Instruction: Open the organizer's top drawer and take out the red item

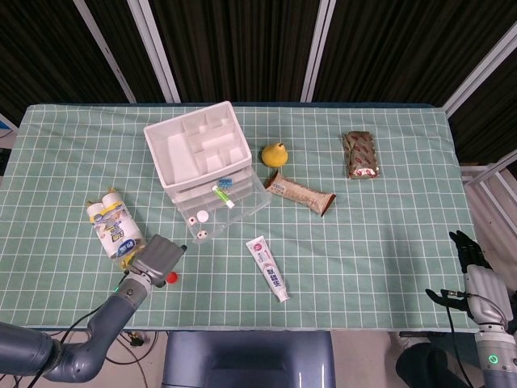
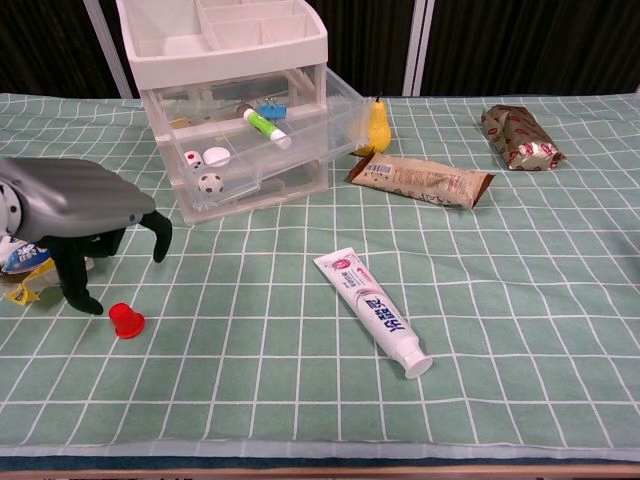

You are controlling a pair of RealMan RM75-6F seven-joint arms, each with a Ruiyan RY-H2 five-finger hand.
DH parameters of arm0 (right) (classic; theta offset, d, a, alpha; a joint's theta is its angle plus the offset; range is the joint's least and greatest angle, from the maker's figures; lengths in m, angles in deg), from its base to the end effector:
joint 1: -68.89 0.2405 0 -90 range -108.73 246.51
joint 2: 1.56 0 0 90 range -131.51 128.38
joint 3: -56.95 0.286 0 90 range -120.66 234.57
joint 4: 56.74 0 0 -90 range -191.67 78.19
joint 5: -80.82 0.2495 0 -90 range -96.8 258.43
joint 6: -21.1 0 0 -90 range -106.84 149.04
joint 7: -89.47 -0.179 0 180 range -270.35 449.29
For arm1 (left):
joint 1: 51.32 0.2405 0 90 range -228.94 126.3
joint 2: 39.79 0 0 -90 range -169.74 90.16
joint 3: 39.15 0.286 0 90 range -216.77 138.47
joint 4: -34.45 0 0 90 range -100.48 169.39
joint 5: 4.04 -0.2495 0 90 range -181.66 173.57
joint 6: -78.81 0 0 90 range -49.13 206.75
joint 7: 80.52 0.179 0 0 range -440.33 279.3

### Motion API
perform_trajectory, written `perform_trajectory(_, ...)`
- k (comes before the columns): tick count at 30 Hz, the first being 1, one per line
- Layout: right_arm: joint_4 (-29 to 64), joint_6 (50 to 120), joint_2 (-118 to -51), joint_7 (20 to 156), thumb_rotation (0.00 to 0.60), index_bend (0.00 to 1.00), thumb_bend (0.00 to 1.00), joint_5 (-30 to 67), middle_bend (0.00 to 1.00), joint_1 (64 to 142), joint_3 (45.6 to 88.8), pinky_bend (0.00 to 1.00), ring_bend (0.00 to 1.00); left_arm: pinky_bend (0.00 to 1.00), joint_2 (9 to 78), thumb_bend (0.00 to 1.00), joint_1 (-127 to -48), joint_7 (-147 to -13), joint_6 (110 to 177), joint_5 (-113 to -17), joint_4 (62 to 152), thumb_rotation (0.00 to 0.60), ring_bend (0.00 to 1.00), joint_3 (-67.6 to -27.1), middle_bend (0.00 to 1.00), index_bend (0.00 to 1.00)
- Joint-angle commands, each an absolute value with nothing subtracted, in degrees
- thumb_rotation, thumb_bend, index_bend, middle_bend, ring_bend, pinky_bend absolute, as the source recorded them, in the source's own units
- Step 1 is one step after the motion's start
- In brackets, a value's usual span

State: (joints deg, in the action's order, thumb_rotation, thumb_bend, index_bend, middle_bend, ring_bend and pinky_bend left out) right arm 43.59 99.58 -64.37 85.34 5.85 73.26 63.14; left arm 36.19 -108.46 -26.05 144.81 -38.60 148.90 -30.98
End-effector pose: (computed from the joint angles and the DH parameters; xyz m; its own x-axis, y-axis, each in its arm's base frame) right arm -0.3553 -0.2273 0.1291 0.1784 -0.0579 0.9822 -0.9675 0.1717 0.1859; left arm -0.1566 0.3202 -0.0409 0.8141 0.3624 0.4537 0.5803 -0.4798 -0.6580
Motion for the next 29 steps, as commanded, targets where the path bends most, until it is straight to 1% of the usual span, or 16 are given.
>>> perform_trajectory(1, 43.5, 99.6, -64.4, 85.3, 0.6, 0.0, 0.07, 5.9, 0.0, 73.2, 63.2, 0.23, 0.0, 0.78, 32.3, 0.07, -105.0, -28.7, 151.2, -46.2, 153.4, 0.6, 0.73, -30.5, 0.69, 0.21)
perform_trajectory(3, 43.4, 99.6, -64.4, 85.4, 0.6, 0.0, 0.07, 5.8, 0.0, 73.3, 63.1, 0.23, 0.0, 0.57, 30.9, 0.08, -102.2, -31.2, 154.5, -52.0, 154.6, 0.6, 0.48, -29.3, 0.38, 0.13)
perform_trajectory(4, 43.4, 99.6, -64.4, 85.5, 0.6, 0.0, 0.07, 5.8, 0.0, 73.3, 63.1, 0.23, 0.0, 0.51, 30.5, 0.09, -100.4, -33.2, 156.3, -55.4, 154.9, 0.6, 0.4, -28.8, 0.31, 0.11)
perform_trajectory(5, 43.4, 99.6, -64.4, 85.6, 0.6, 0.0, 0.07, 5.7, 0.0, 73.3, 63.1, 0.23, 0.0, 0.42, 30.3, 0.09, -98.4, -35.7, 158.1, -59.3, 154.7, 0.6, 0.31, -28.1, 0.22, 0.08)
perform_trajectory(6, 43.3, 99.7, -64.5, 85.8, 0.6, 0.0, 0.07, 5.6, 0.0, 73.3, 63.0, 0.23, 0.0, 0.35, 30.0, 0.09, -96.4, -38.3, 159.9, -63.3, 154.2, 0.6, 0.23, -27.2, 0.16, 0.06)
perform_trajectory(7, 43.3, 99.8, -64.5, 85.9, 0.6, 0.0, 0.07, 5.5, 0.0, 73.3, 63.0, 0.23, 0.0, 0.3, 29.7, 0.09, -94.9, -40.1, 161.3, -66.0, 153.8, 0.6, 0.18, -26.5, 0.12, 0.04)
perform_trajectory(9, 42.9, 100.0, -64.7, 86.5, 0.6, 0.0, 0.07, 5.1, 0.0, 73.3, 62.9, 0.23, 0.0, 0.16, 28.7, 0.09, -90.1, -45.1, 166.1, -73.8, 151.6, 0.6, 0.05, -23.8, 0.02, 0.01)
perform_trajectory(11, 42.5, 100.3, -64.8, 87.1, 0.6, 0.0, 0.07, 4.7, 0.0, 73.3, 62.9, 0.23, 0.0, 0.06, 28.1, 0.09, -86.3, -48.3, 169.7, -78.8, 148.7, 0.6, 0.0, -22.1, 0.0, 0.0)
perform_trajectory(12, 42.4, 100.4, -65.0, 87.3, 0.6, 0.0, 0.07, 4.6, 0.0, 73.3, 62.9, 0.23, 0.0, 0.03, 27.8, 0.09, -84.6, -49.6, 171.3, -80.5, 147.2, 0.6, 0.0, -21.6, 0.0, 0.0)
perform_trajectory(15, 42.1, 100.7, -65.2, 87.7, 0.6, 0.0, 0.07, 4.3, 0.0, 73.3, 62.8, 0.23, 0.0, 0.0, 27.6, 0.08, -79.1, -53.5, 176.8, -84.1, 142.4, 0.6, 0.0, -21.3, 0.0, 0.0)
perform_trajectory(19, 41.5, 101.4, -65.6, 88.5, 0.6, 0.0, 0.07, 3.3, 0.0, 73.3, 62.6, 0.23, 0.0, 0.0, 27.9, 0.07, -72.6, -58.1, 182.8, -85.1, 135.0, 0.6, 0.0, -22.9, 0.0, 0.0)
perform_trajectory(23, 40.9, 102.0, -66.0, 89.5, 0.6, 0.0, 0.07, 2.6, 0.0, 73.3, 62.4, 0.23, 0.0, 0.0, 28.6, 0.06, -68.2, -62.4, 184.2, -82.9, 130.2, 0.6, 0.0, -24.9, 0.0, 0.0)
perform_trajectory(26, 40.4, 102.4, -66.2, 90.3, 0.6, 0.0, 0.07, 2.2, 0.0, 73.3, 62.4, 0.23, 0.0, 0.0, 29.3, 0.04, -65.9, -65.3, 182.9, -81.5, 127.7, 0.6, 0.0, -26.2, 0.0, 0.0)
perform_trajectory(29, 40.1, 102.7, -66.4, 90.8, 0.6, 0.0, 0.07, 1.9, 0.0, 73.3, 62.3, 0.23, 0.0, 0.0, 29.6, 0.04, -65.0, -66.7, 181.1, -81.2, 127.1, 0.6, 0.0, -27.4, 0.0, 0.0)
